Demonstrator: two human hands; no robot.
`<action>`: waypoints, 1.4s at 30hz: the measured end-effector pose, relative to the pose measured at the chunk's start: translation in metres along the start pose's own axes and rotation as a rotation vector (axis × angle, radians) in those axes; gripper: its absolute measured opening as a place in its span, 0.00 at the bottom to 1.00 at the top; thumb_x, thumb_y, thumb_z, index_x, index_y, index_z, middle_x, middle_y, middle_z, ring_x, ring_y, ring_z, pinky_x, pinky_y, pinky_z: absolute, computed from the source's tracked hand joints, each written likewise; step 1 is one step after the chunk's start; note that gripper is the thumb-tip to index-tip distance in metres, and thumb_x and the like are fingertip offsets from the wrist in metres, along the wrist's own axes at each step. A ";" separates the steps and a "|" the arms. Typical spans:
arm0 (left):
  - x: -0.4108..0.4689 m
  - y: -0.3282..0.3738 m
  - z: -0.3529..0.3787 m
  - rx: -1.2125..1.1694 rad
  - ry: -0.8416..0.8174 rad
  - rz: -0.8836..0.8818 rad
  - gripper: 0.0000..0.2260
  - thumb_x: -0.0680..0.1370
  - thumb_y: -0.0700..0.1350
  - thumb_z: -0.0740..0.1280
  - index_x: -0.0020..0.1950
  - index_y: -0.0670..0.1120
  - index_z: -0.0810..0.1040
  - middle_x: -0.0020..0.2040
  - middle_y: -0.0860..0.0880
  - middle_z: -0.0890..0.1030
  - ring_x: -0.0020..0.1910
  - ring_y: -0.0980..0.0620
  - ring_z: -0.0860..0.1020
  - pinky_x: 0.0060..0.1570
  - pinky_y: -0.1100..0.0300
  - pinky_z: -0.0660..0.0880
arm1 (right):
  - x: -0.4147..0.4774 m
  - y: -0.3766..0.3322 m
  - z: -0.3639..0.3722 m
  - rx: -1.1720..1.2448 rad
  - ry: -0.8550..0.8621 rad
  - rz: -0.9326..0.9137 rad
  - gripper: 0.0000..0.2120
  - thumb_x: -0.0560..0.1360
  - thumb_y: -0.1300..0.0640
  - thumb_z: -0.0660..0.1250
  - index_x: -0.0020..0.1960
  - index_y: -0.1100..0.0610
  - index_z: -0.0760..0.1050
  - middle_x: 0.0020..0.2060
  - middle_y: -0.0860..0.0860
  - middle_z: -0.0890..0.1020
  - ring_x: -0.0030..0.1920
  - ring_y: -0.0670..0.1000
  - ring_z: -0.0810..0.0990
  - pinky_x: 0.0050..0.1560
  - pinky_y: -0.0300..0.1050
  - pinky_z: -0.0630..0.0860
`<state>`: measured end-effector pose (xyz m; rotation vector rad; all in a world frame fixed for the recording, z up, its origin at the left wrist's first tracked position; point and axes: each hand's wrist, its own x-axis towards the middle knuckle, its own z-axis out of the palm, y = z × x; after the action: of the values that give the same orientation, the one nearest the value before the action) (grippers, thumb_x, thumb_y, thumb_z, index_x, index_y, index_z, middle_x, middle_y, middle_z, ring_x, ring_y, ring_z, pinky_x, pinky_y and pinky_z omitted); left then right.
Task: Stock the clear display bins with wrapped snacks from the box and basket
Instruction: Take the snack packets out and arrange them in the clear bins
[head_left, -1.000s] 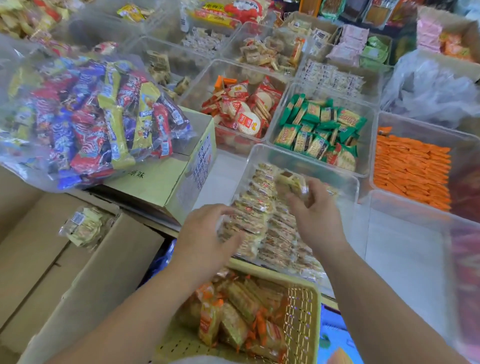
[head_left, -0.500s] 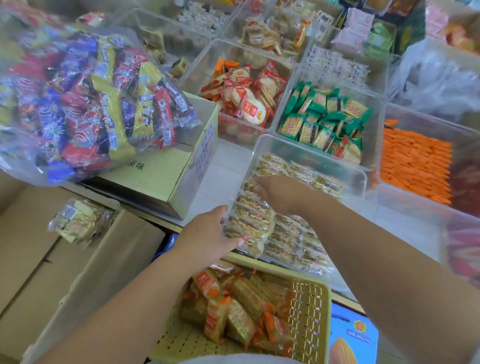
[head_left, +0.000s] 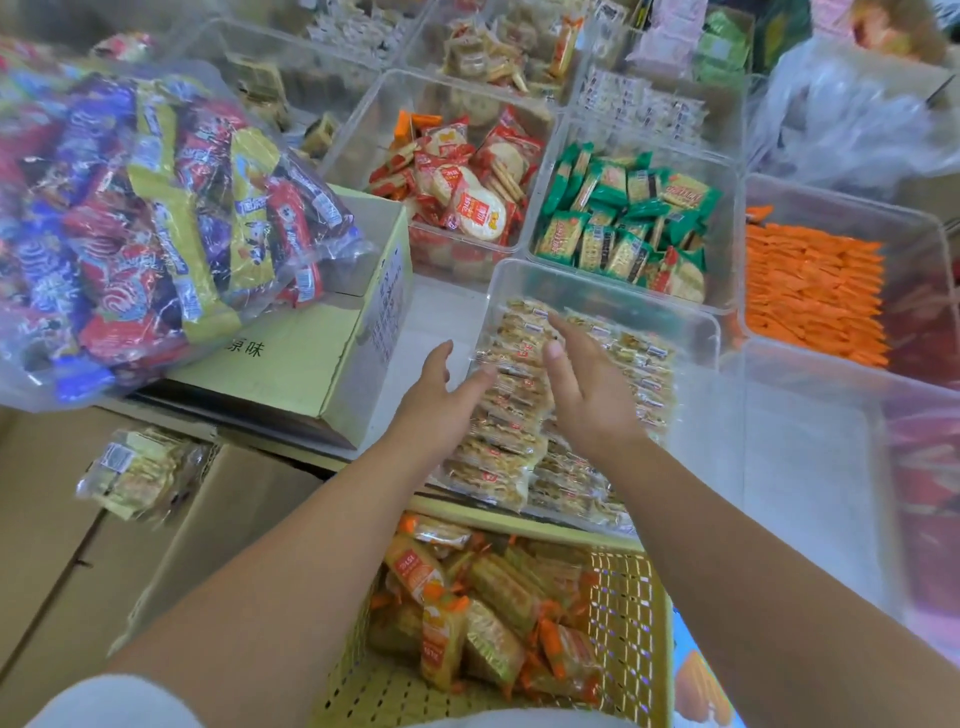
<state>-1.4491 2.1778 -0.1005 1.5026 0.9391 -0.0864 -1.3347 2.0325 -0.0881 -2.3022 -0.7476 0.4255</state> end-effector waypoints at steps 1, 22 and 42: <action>0.005 0.000 0.001 -0.022 -0.017 -0.001 0.34 0.78 0.70 0.63 0.80 0.68 0.54 0.82 0.50 0.64 0.74 0.45 0.71 0.61 0.49 0.71 | -0.010 0.002 0.006 0.172 0.032 0.099 0.37 0.75 0.24 0.40 0.79 0.38 0.57 0.77 0.46 0.66 0.75 0.48 0.65 0.72 0.55 0.65; 0.027 -0.025 -0.008 -0.296 -0.136 -0.011 0.14 0.85 0.44 0.62 0.67 0.60 0.76 0.50 0.48 0.88 0.46 0.49 0.87 0.34 0.56 0.81 | -0.024 -0.021 0.055 0.508 -0.233 0.362 0.31 0.84 0.38 0.51 0.79 0.35 0.36 0.81 0.43 0.39 0.80 0.47 0.35 0.80 0.59 0.42; -0.116 -0.040 -0.082 -0.003 0.323 0.378 0.13 0.74 0.56 0.71 0.58 0.60 0.80 0.54 0.61 0.84 0.51 0.59 0.81 0.54 0.63 0.77 | -0.077 -0.072 0.031 0.100 0.081 0.035 0.33 0.78 0.41 0.65 0.79 0.49 0.59 0.78 0.51 0.61 0.78 0.54 0.58 0.76 0.57 0.61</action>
<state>-1.5879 2.1862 -0.0502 1.6973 0.8878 0.4422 -1.4384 2.0449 -0.0539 -2.2273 -0.6324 0.3744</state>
